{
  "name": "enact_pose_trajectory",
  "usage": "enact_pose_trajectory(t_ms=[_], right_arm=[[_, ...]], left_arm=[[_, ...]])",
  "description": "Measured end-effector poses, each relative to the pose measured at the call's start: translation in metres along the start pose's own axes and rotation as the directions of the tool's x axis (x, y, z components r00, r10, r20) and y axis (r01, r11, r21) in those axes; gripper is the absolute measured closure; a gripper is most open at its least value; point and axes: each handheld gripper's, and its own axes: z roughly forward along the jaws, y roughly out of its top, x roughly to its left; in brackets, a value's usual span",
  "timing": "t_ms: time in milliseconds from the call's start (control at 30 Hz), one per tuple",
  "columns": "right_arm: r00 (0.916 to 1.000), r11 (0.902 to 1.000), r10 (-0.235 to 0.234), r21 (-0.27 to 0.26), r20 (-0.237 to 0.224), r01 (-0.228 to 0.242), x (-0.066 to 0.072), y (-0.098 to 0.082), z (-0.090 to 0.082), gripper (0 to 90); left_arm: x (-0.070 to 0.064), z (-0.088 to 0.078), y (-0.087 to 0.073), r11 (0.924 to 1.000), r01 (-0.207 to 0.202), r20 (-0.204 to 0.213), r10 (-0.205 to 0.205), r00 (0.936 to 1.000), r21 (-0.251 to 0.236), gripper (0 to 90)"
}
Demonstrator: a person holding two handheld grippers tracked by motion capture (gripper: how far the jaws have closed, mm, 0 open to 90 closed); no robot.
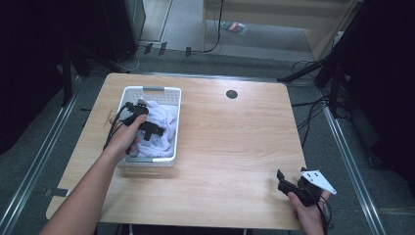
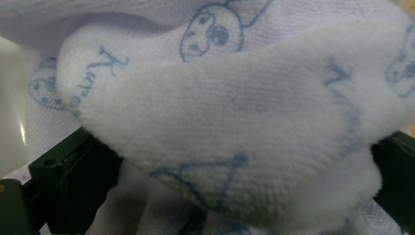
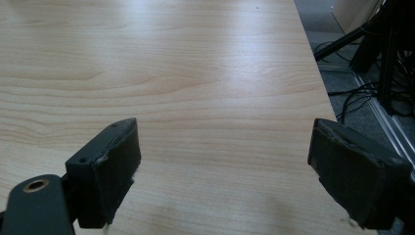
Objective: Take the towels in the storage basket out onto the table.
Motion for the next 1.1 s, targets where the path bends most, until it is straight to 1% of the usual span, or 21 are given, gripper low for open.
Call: enact_pose_trajectory(t_ms=[67, 200, 333, 367, 467, 500, 533, 633, 667, 700, 733, 800, 867, 933, 967, 1033, 1100], right_arm=[[1.0, 1.0, 0.002, 0.002, -0.001, -0.002, 0.0, 0.0, 0.0, 12.2], [1.0, 1.0, 0.0, 0.0, -0.001, 0.0, 0.0, 0.0, 0.0, 12.2], [1.0, 1.0, -0.001, -0.001, -0.001, 0.001, 0.0, 0.0, 0.0, 12.4], [1.0, 1.0, -0.002, -0.001, -0.001, 0.002, 0.0, 0.0, 0.0, 12.4], [1.0, 1.0, 0.0, 0.002, 0.0, 0.0, 0.0, 0.0, 0.0, 12.4], [1.0, 1.0, 0.0, 0.003, -0.001, 0.0, 0.0, 0.0, 0.0, 12.4], [1.0, 1.0, 0.0, 0.003, 0.0, 0.0, 0.0, 0.0, 0.0, 12.4], [1.0, 1.0, 0.001, 0.005, -0.001, -0.001, 0.0, 0.0, 0.0, 12.6], [1.0, 1.0, 0.0, 0.006, -0.002, 0.0, 0.0, 0.0, 0.0, 12.5], [1.0, 1.0, 0.0, 0.006, -0.002, 0.0, 0.0, 0.0, 0.0, 12.5], [1.0, 1.0, 0.001, 0.007, -0.001, -0.001, 0.0, 0.0, 0.001, 12.6], [1.0, 1.0, 0.0, 0.007, 0.001, 0.0, 0.0, 0.0, 0.001, 12.6], [1.0, 1.0, 0.0, 0.008, 0.0, 0.0, 0.0, 0.0, 0.001, 12.7], [1.0, 0.9999, 0.0, 0.011, 0.001, 0.0, 0.0, 0.0, 0.001, 12.7], [1.0, 0.9999, 0.0, 0.011, 0.0, 0.0, 0.0, 0.0, 0.001, 12.7], [1.0, 0.9999, 0.001, 0.01, -0.001, -0.001, 0.0, 0.0, 0.001, 12.8], [1.0, 0.9999, -0.001, 0.012, -0.001, 0.001, 0.0, 0.0, 0.001, 12.8]], left_arm=[[-0.002, 0.003, 0.0, 0.9999, -0.014, -0.016, 0.015, 0.9998, 0.008, 0.0], [-0.007, 0.011, -0.001, 0.9993, -0.012, -0.036, 0.013, 0.9993, 0.036, 0.0], [-0.006, 0.015, -0.002, 0.9993, -0.01, -0.033, 0.011, 0.9994, 0.035, 0.0], [-0.005, 0.016, -0.001, 0.9988, -0.012, -0.027, 0.014, 0.9995, 0.048, 0.0], [-0.005, 0.017, -0.001, 0.9985, -0.005, -0.023, 0.006, 0.9997, 0.054, 0.0], [-0.005, 0.018, 0.0, 0.9974, -0.005, -0.022, 0.006, 0.9997, 0.073, 0.0], [-0.005, 0.018, 0.0, 0.9975, -0.003, -0.025, 0.005, 0.9997, 0.071, 0.0], [-0.01, 0.021, 0.0, 0.9962, -0.027, -0.055, 0.031, 0.998, 0.083, 0.0], [-0.01, 0.022, 0.0, 0.9956, -0.035, -0.058, 0.04, 0.9975, 0.087, 0.0], [-0.01, 0.022, 0.0, 0.9956, -0.035, -0.058, 0.04, 0.9975, 0.087, 0.2], [-0.011, 0.022, 0.0, 0.9951, -0.036, -0.069, 0.042, 0.9968, 0.093, 0.9], [-0.012, 0.022, 0.0, 0.9946, -0.032, -0.07, 0.039, 0.9967, 0.099, 2.5], [-0.013, 0.022, -0.001, 0.9953, -0.032, -0.079, 0.039, 0.9961, 0.091, 3.4], [-0.013, 0.021, -0.001, 0.995, -0.041, -0.076, 0.048, 0.996, 0.091, 6.8], [-0.014, 0.021, -0.002, 0.9963, -0.043, -0.081, 0.049, 0.9955, 0.075, 7.6], [-0.014, 0.02, -0.002, 0.9963, -0.043, -0.082, 0.049, 0.9954, 0.075, 11.9], [-0.016, 0.017, -0.002, 0.9964, -0.049, -0.069, 0.054, 0.9962, 0.07, 20.2]])
